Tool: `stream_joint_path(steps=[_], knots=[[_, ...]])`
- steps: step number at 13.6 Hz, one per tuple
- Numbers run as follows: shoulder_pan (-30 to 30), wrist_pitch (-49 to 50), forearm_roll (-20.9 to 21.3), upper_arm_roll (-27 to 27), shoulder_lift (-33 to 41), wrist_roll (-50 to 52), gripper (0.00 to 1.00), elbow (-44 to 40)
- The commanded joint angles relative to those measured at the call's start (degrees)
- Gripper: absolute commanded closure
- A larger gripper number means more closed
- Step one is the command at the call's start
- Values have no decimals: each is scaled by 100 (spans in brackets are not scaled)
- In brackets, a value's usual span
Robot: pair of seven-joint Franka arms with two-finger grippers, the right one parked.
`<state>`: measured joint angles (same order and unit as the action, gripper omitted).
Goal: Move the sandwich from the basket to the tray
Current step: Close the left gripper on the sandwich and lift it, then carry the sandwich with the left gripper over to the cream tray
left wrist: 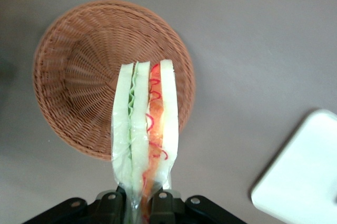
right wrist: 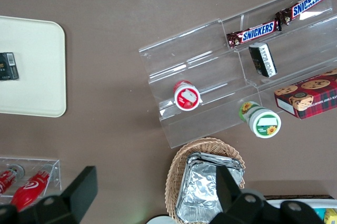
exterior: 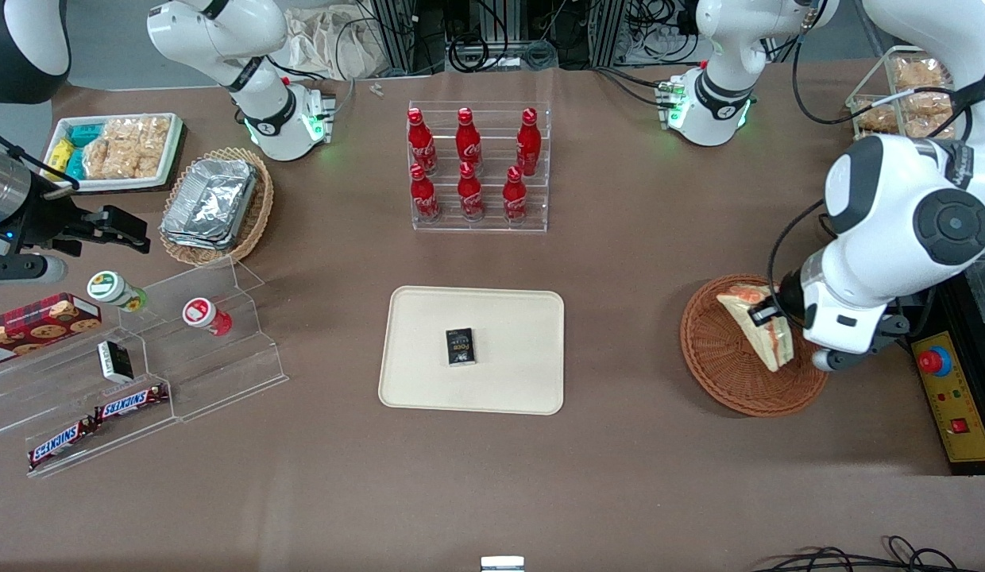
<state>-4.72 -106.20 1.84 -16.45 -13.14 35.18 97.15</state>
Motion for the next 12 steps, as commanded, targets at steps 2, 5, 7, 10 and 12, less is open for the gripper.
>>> stream_joint_path(steps=[2, 5, 7, 10, 12], knots=[[15, 170, -35, -682, -109, -327, 86, -188], [137, -154, 44, -1184, -477, -301, 86, -381], [461, -566, 140, -1185, -723, -336, 85, -399], [962, -1033, 387, -1185, -1189, -240, 84, -469], [1218, -1201, 553, -1176, -1567, -205, 84, -697]])
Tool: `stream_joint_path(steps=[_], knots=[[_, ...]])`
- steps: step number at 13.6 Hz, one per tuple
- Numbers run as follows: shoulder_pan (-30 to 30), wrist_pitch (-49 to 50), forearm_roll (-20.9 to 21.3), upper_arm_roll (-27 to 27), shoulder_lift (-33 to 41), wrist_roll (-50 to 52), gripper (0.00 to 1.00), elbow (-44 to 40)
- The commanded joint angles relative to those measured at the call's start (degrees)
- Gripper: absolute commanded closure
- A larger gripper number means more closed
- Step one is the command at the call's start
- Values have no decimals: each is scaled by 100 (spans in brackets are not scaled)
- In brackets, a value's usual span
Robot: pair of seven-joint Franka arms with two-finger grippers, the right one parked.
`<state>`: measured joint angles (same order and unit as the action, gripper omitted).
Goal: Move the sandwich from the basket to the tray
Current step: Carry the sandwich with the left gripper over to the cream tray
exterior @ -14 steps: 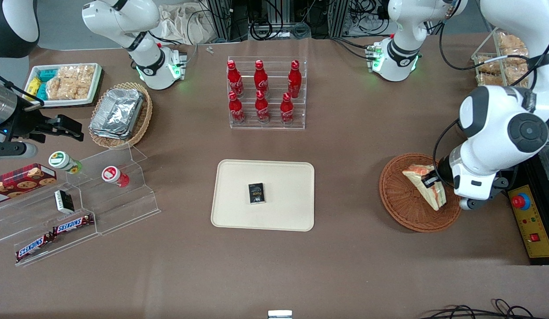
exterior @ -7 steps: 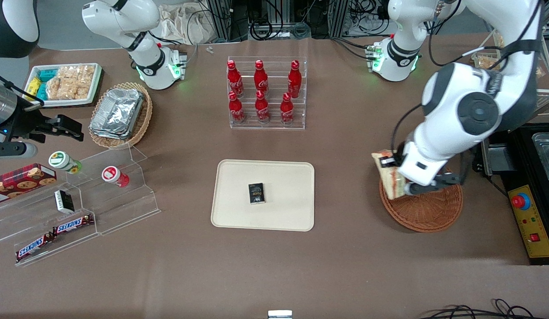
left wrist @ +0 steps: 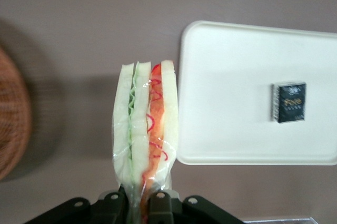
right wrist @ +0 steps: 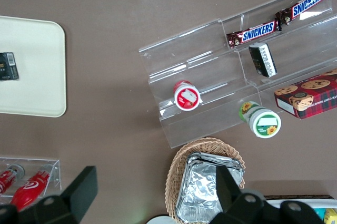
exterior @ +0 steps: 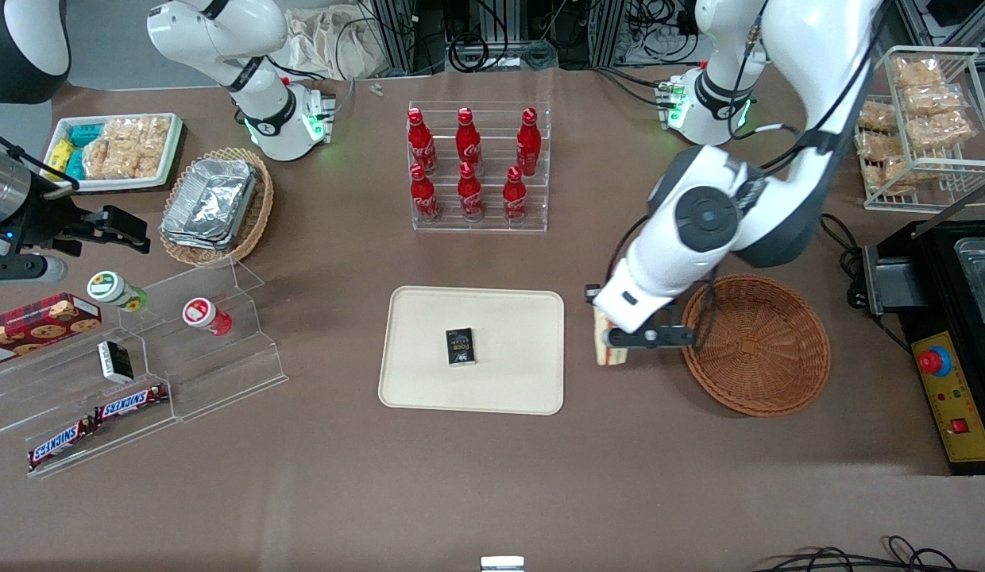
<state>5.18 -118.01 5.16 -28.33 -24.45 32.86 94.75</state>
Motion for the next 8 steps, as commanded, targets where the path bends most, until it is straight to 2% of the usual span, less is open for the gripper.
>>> stream_joint_path(steps=[1, 5, 8], knots=[[324, -55, 361, 11, -612, 132, 84, -545], [668, -433, 819, 11, -1148, 545, 84, -818], [686, -495, 855, 11, -1535, 546, 83, -1011]])
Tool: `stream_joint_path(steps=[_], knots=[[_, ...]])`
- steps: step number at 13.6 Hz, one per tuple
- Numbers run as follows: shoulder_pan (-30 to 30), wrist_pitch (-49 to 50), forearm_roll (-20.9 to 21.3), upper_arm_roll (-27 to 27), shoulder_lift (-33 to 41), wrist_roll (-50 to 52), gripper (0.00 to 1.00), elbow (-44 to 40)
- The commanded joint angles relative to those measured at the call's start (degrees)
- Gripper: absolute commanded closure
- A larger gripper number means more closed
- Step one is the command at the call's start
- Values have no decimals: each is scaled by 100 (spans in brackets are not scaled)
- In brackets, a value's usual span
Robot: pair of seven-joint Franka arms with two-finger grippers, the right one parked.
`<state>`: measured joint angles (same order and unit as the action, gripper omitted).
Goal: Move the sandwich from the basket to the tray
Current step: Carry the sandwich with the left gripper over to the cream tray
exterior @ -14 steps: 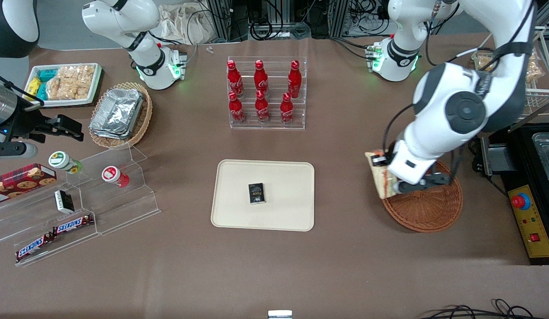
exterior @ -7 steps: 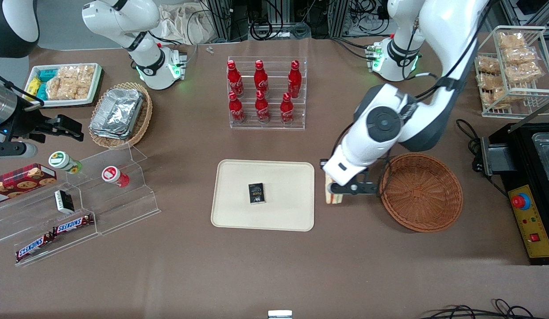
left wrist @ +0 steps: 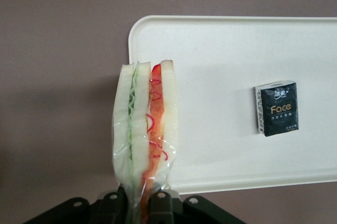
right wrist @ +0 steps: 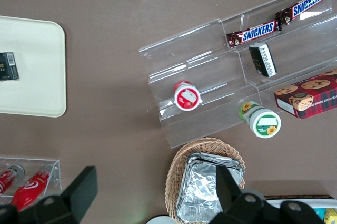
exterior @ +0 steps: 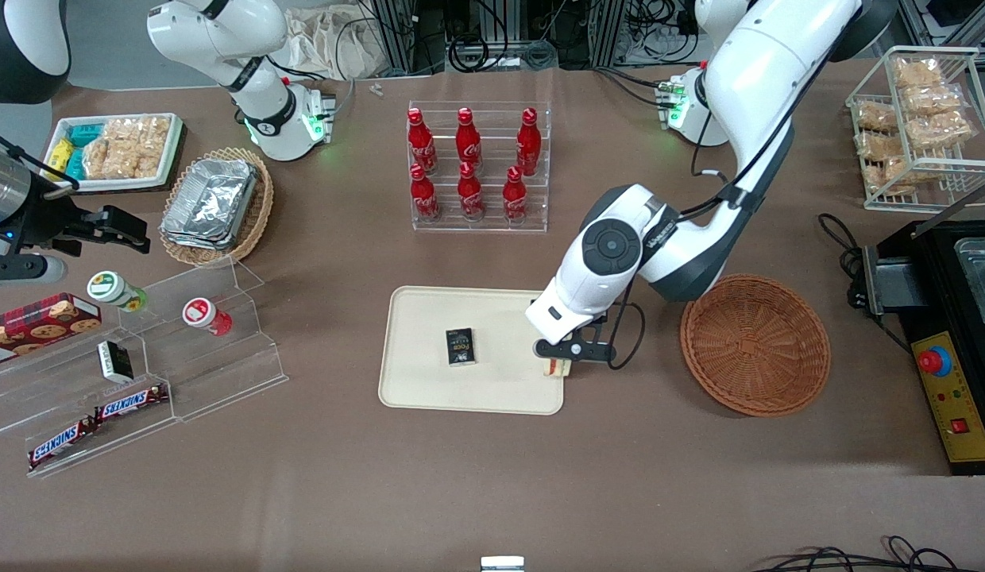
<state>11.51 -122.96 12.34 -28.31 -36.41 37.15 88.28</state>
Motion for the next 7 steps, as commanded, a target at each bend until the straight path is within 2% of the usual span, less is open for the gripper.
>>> stream_joint_path(steps=[1, 5, 7], knots=[[61, -26, 137, 10, -445, 125, 82, -408], [96, -429, 146, 10, -683, 126, 82, -426], [254, -597, 277, 53, -753, 134, 72, -426]])
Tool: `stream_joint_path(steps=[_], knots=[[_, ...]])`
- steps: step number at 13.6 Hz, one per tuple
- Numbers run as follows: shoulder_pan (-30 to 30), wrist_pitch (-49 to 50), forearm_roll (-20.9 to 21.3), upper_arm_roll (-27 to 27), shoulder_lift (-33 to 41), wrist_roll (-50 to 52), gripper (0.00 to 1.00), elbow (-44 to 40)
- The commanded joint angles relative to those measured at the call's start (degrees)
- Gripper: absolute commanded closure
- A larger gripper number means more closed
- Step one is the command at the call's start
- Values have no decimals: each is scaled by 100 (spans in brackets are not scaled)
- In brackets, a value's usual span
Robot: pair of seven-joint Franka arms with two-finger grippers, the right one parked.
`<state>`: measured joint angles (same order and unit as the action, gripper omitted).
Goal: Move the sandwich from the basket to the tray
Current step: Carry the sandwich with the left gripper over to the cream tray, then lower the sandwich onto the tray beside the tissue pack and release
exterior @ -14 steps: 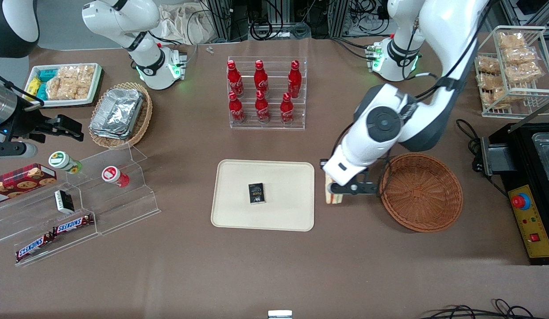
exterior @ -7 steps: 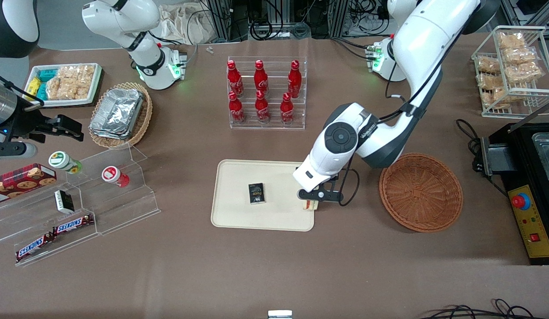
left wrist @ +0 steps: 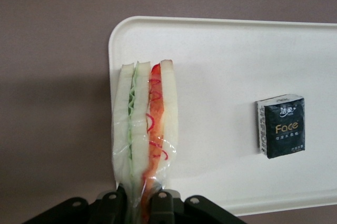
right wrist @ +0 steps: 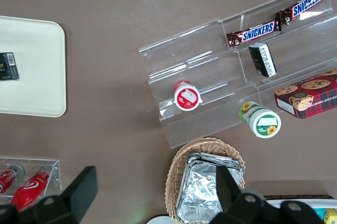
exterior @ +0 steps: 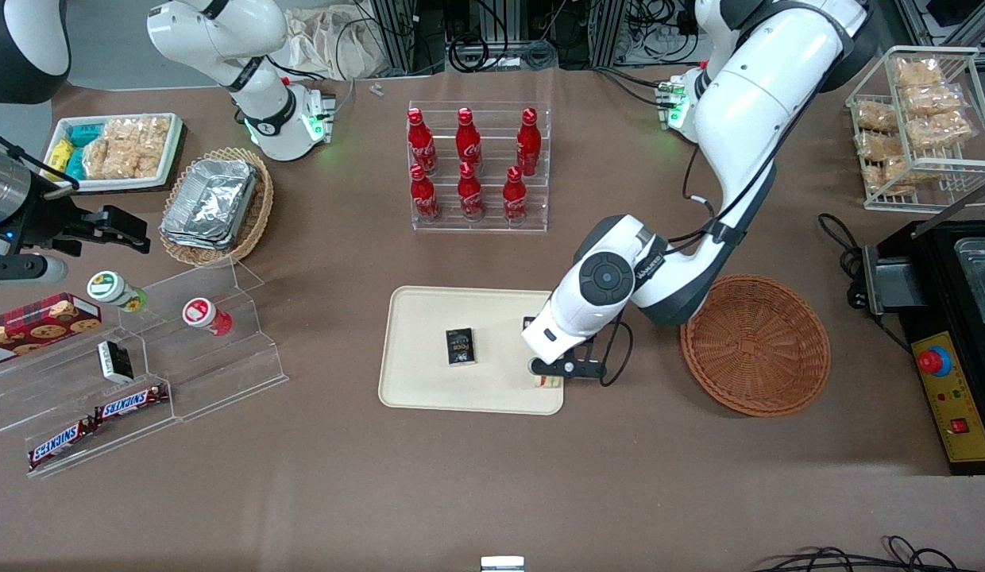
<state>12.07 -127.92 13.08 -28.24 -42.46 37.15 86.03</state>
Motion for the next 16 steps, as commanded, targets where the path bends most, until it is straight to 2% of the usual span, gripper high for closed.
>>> stream_joint_path(steps=[1, 2, 3, 4, 5, 7, 11, 16], knots=[[199, -188, 212, 47, -192, 134, 70, -183], [199, -224, 221, 47, -236, 134, 64, -174], [208, -224, 221, 47, -254, 134, 52, -174], [199, -224, 221, 47, -254, 134, 33, -148], [199, -224, 221, 47, -254, 134, 18, -148], [191, -216, 221, 47, -237, 248, 2, -148], [51, -84, 213, 47, -26, 380, 1, -148], [-459, 969, 90, 3, 650, 4, 1, -130]])
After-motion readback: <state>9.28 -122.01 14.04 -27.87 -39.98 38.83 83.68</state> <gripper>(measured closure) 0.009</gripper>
